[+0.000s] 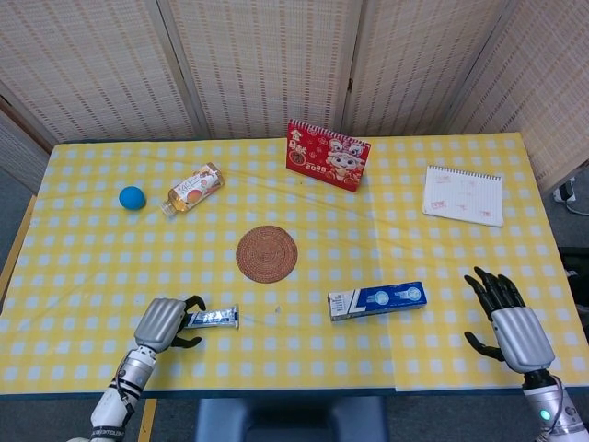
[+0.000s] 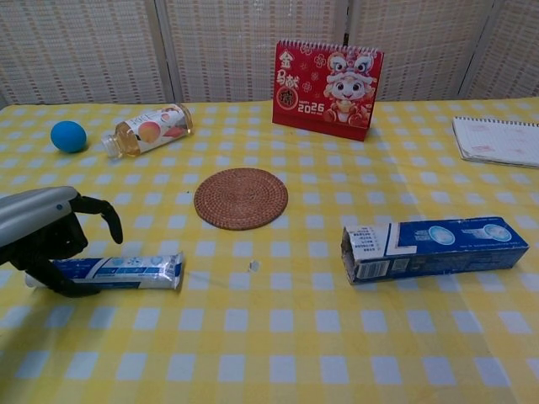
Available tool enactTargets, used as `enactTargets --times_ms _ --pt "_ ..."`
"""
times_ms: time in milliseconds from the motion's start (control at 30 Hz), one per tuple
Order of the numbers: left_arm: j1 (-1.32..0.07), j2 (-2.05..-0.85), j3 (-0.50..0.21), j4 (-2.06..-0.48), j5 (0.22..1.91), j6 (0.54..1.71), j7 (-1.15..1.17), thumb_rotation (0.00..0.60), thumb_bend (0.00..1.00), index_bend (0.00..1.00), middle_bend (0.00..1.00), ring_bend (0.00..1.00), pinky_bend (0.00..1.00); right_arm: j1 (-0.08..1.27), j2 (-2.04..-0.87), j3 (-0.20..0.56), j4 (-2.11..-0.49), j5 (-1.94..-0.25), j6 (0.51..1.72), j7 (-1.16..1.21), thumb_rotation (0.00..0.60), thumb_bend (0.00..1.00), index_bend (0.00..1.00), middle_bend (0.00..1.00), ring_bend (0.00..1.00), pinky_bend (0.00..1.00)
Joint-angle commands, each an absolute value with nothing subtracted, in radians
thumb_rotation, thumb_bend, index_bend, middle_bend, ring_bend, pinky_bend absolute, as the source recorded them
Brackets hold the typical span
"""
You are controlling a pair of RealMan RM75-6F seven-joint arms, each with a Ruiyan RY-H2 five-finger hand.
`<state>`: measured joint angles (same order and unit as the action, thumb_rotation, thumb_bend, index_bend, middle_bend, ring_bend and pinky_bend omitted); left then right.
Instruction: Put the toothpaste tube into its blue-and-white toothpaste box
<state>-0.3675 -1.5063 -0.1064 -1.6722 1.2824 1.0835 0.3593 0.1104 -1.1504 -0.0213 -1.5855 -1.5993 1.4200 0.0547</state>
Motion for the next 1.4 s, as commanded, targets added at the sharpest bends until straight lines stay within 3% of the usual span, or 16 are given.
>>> enactTargets --times_ms 33,1033,1233,1400 --pt "-0.388 -1.516 -0.113 -1.664 1.257 1.058 0.363 0.6 0.21 0.42 1.0 1.0 1.0 0.112 -1.151 -0.016 -1.583 -1.589 1.416 0.058 0.6 0.3 0.0 0.0 0.0 0.0" --pt "-0.518 -1.59 -0.114 -1.538 1.126 0.946 0.33 0.6 0.22 0.44 1.0 1.0 1.0 0.108 -1.136 0.001 -1.576 -1.552 1.413 0.087 0.6 0.3 0.0 0.0 0.0 0.0" --pt "-0.527 -1.609 -0.111 -1.503 1.136 0.956 0.313 0.6 0.31 0.48 1.0 1.0 1.0 0.106 -1.136 0.0 -1.574 -1.551 1.414 0.087 0.6 0.3 0.0 0.0 0.0 0.0" --pt "-0.532 -1.618 -0.107 -1.482 1.137 0.961 0.304 0.6 0.44 0.59 1.0 1.0 1.0 0.105 -1.136 0.001 -1.574 -1.551 1.414 0.086 0.6 0.3 0.0 0.0 0.0 0.0"
